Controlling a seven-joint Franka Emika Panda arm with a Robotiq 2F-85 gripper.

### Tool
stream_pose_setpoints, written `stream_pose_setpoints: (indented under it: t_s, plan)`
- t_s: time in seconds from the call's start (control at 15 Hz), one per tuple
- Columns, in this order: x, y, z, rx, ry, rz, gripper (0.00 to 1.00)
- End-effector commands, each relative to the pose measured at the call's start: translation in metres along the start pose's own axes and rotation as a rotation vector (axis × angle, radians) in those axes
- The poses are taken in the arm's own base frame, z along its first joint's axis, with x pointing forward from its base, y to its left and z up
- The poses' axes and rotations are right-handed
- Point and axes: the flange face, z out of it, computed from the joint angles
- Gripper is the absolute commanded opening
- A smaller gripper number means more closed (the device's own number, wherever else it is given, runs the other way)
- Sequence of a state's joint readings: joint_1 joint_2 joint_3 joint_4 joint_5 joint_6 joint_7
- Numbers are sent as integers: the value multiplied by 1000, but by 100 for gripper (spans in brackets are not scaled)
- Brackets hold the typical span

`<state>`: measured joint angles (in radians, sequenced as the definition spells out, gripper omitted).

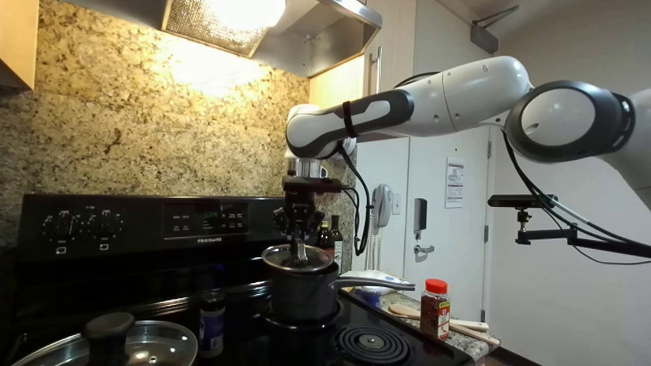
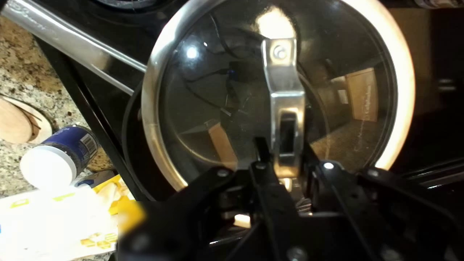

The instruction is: Cover the grey pot with the pot on the stove

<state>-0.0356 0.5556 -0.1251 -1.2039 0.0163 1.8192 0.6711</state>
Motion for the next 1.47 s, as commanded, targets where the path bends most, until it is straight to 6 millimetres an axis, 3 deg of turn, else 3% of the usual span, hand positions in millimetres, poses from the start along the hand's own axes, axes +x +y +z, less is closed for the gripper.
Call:
stream_pose_setpoints:
  t_s: [0.0, 0.27, 0.53, 0.8, 1.4]
  plan:
    - [19, 20, -18, 34, 21, 14, 5]
    - [44, 57, -16, 41, 29, 62, 5]
    - [54, 73, -1, 47, -13, 62, 5]
    - [49, 65, 14, 53, -58, 25, 5]
    - [46, 51, 21, 62, -50, -60, 5]
